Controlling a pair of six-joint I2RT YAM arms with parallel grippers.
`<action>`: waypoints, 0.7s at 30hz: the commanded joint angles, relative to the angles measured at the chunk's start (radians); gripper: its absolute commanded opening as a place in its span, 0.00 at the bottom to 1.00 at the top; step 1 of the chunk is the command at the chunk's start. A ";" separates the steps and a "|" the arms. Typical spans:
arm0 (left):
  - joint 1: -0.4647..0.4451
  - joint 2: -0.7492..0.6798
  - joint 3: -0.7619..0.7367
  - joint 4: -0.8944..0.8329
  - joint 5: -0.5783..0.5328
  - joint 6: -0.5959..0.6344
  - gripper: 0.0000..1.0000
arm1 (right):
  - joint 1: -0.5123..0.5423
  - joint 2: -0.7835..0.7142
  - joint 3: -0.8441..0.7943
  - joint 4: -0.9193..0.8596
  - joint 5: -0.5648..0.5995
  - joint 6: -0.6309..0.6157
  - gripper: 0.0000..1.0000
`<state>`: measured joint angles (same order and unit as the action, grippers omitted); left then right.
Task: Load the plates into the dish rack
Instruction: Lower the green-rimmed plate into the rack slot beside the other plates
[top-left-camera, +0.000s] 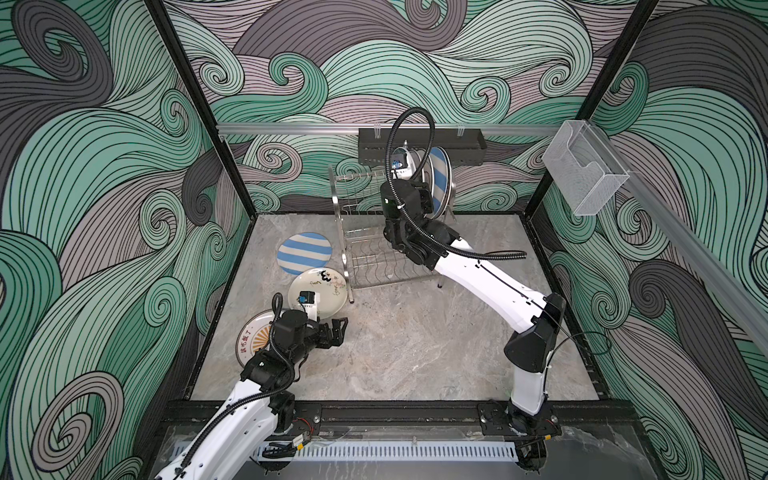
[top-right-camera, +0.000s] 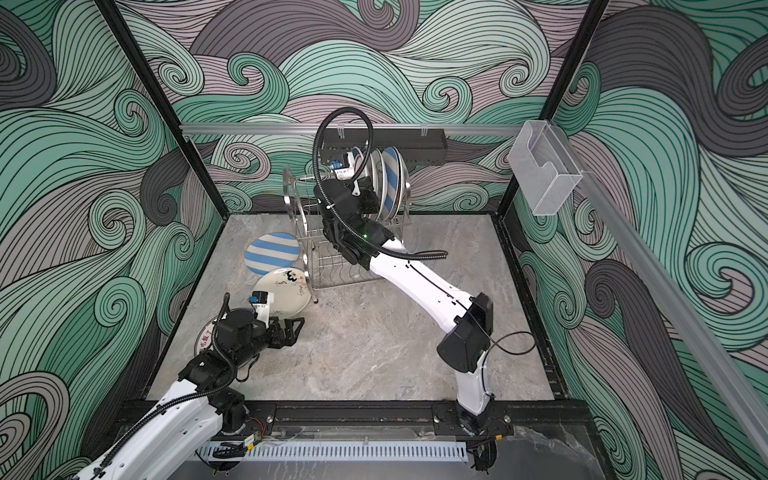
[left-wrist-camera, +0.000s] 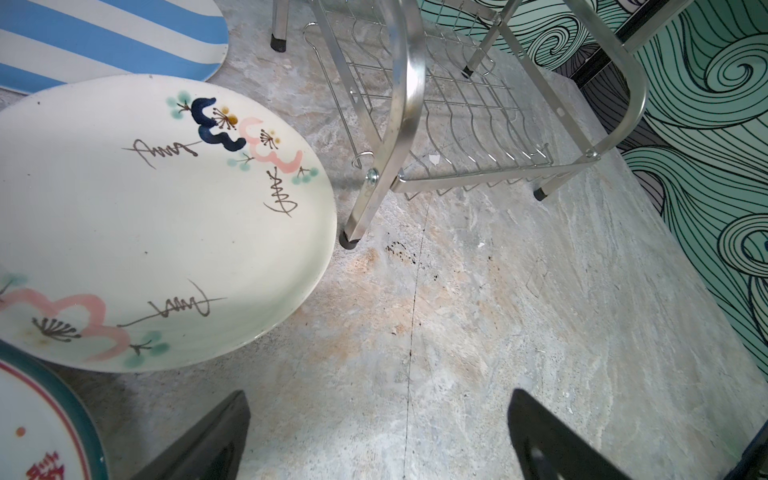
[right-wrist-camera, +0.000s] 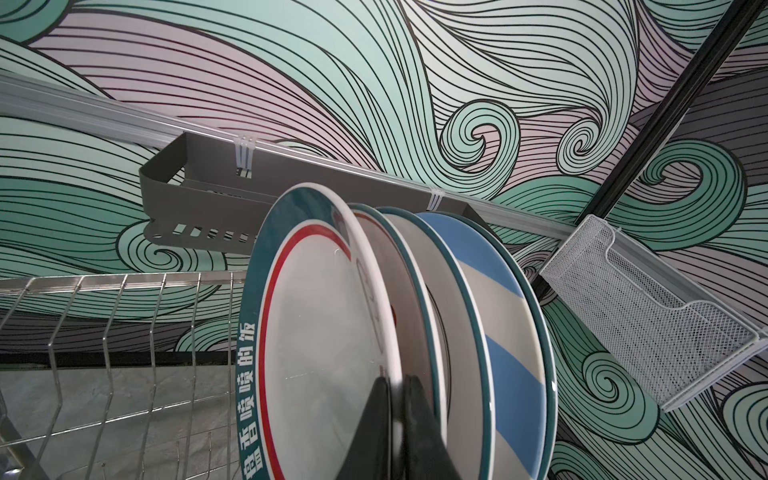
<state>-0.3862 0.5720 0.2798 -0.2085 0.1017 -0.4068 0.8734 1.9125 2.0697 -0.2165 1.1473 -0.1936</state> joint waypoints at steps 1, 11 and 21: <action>0.010 -0.004 -0.001 0.015 0.010 0.015 0.99 | -0.005 -0.002 0.024 -0.025 -0.018 0.039 0.26; 0.010 0.004 0.002 0.019 0.012 0.015 0.99 | -0.004 -0.023 0.090 -0.161 -0.109 0.101 0.39; 0.010 0.009 0.002 0.018 0.014 0.016 0.99 | -0.004 -0.039 0.183 -0.384 -0.313 0.260 0.41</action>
<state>-0.3862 0.5743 0.2798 -0.2081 0.1024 -0.4065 0.8711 1.9003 2.2189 -0.5217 0.8982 0.0113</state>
